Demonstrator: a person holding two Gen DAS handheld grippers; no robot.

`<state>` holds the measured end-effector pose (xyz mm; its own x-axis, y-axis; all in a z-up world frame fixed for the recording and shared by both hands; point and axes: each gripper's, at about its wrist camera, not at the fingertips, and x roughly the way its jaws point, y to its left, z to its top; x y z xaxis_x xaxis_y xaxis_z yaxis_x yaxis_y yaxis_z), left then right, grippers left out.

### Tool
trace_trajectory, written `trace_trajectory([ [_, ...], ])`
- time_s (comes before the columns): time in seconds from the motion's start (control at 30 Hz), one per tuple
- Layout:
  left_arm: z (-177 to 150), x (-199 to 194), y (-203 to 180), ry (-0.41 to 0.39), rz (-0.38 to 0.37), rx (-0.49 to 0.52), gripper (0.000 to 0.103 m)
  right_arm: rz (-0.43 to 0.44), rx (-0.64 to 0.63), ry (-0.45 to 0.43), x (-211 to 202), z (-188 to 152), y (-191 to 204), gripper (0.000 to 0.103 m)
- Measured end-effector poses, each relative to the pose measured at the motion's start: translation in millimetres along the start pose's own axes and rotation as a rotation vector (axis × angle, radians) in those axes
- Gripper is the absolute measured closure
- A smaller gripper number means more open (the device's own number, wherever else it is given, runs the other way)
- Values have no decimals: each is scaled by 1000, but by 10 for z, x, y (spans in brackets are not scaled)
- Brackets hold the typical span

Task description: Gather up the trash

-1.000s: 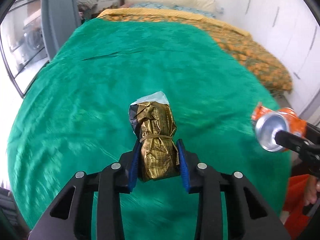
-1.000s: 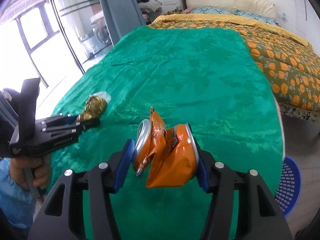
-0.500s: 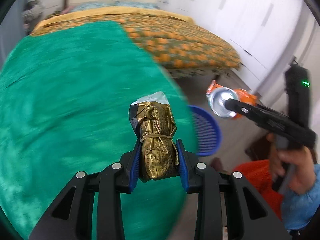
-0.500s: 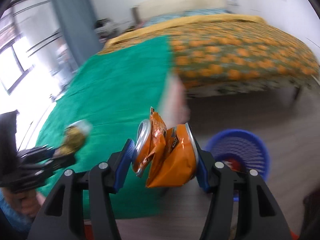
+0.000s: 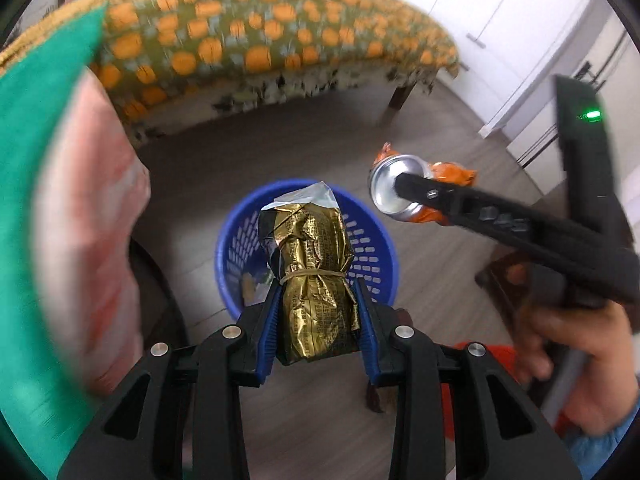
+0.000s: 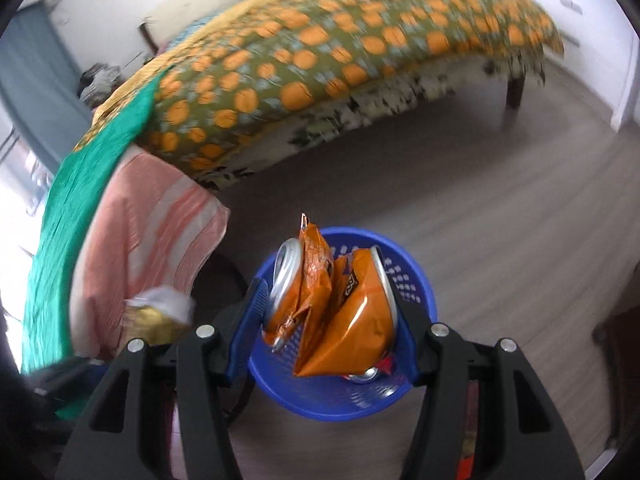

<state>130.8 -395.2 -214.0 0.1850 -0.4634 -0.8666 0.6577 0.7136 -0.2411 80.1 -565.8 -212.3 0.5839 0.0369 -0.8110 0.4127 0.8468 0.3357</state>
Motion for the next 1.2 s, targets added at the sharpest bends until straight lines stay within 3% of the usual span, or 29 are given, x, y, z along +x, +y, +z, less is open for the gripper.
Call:
trace_trajectory([
  [0.13,143,483,55,32,23,-12,61,21,66,29,249,65,-214,42],
  [0.23,179,698,124,55,34,-20,46,47,103,39,410,79,-333,23],
  [0.27,187,714,142,56,38,-27,40,41,105,34,425,78,-350,22],
  [0.37,171,597,163,2,60,-56,24,33,132,1,332,72,-437,19],
  [0.57,-2,-97,-56,-171,91,-27,9,-20,83,-108,-247,88,-312,4],
  [0.67,-160,-520,-228,-263,120,19,5,-79,36,-144,-525,44,-181,5],
  [0.77,-349,-845,-384,-277,98,89,5,-192,-45,-198,-888,-163,-22,5],
  [0.9,-591,-1099,-492,-328,155,125,5,-238,-130,-257,-1259,-535,117,5],
  [1.07,-779,-1271,-592,-380,202,183,5,-224,-132,-317,-1593,-883,149,4],
  [1.2,-837,-1303,-614,-370,238,146,5,-223,-129,-320,-1670,-1102,188,5],
])
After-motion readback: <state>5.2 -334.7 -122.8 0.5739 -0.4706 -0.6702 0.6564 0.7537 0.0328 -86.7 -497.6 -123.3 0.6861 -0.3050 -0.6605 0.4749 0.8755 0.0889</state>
